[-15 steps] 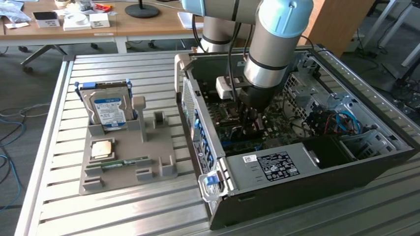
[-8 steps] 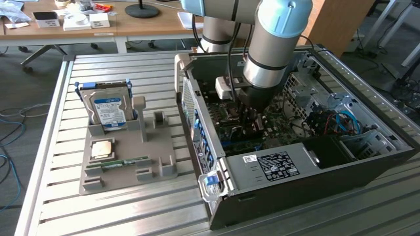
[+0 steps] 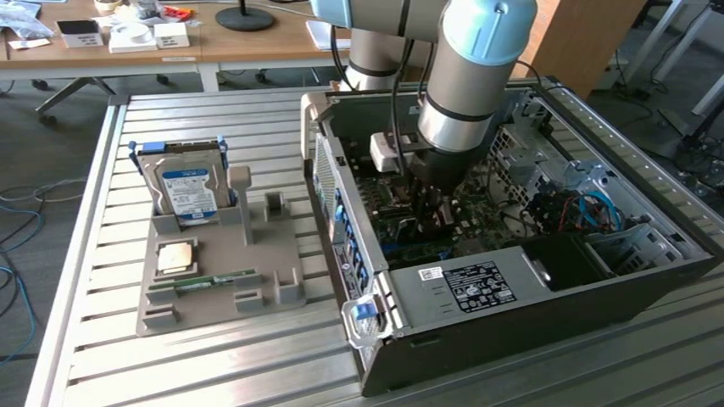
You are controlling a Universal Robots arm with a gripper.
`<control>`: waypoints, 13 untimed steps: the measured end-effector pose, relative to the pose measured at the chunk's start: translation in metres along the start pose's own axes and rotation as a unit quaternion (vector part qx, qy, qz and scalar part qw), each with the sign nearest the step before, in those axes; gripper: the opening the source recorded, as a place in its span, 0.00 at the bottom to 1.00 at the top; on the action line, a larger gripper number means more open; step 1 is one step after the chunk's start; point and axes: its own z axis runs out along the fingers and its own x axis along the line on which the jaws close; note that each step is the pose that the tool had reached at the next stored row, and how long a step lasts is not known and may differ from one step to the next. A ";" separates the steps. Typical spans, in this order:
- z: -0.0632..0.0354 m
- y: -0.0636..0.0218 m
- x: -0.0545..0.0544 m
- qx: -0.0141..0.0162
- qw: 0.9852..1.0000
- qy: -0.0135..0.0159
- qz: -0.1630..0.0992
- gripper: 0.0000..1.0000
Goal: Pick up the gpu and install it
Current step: 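Insert the gpu into the slot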
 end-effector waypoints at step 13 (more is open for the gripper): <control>0.0001 0.0002 0.000 0.000 1.000 0.000 0.000 0.27</control>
